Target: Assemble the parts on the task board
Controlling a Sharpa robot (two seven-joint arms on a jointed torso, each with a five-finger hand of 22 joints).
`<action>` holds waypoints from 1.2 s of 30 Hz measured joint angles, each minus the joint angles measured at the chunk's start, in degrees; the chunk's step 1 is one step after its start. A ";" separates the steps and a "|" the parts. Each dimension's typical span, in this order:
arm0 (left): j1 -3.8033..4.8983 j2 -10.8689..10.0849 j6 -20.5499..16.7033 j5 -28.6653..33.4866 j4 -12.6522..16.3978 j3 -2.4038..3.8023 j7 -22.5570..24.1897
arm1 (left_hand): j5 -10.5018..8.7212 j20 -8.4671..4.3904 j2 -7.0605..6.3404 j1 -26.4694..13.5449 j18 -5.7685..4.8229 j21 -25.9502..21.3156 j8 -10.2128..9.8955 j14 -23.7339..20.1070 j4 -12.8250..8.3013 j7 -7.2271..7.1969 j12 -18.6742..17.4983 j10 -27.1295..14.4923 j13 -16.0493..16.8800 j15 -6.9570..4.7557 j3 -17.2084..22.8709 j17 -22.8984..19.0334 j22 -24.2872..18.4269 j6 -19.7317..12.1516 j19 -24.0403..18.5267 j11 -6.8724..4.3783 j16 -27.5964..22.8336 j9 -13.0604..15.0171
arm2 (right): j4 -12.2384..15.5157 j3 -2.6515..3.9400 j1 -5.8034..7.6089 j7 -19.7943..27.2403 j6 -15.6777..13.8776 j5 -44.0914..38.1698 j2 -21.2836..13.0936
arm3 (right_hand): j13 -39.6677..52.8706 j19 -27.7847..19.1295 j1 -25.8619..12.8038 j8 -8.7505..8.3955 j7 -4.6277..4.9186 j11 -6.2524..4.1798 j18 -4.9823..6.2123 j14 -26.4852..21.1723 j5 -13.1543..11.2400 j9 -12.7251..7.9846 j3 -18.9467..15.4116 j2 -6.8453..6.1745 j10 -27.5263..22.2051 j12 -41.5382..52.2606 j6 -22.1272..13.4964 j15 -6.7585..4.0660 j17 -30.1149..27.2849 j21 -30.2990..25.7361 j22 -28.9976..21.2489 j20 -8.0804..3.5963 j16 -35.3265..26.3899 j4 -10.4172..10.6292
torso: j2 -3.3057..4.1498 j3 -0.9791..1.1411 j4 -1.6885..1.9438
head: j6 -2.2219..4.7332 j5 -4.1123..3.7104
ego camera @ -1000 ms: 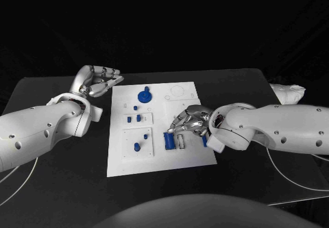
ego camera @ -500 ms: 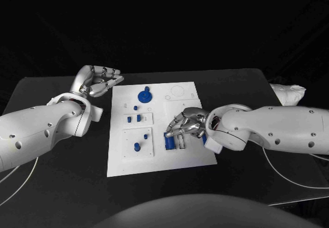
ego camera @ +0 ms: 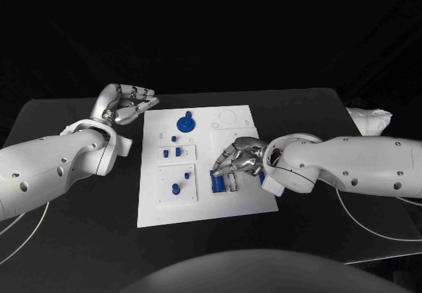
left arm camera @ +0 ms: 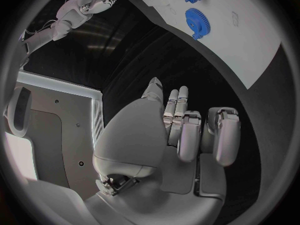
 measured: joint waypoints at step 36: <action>0.00 0.04 0.36 -0.06 0.01 0.00 -0.04 | 0.00 0.00 0.00 0.00 0.01 0.00 0.00 0.00 0.00 0.00 0.00 0.00 0.00 0.00 0.00 0.00 0.00 0.00 0.00 0.00 0.00 0.01 | -0.25 -0.09 -0.09 0.97 -2.25 -0.43 0.01 | 0.03 0.00 -1.17 0.36 0.88 0.11 0.00 0.00 -0.42 -2.37 0.95 1.18 -0.11 0.02 8.28 0.00 -0.02 0.00 -0.02 0.01 0.00 2.24 | -0.02 0.00 0.01 | 0.00 0.02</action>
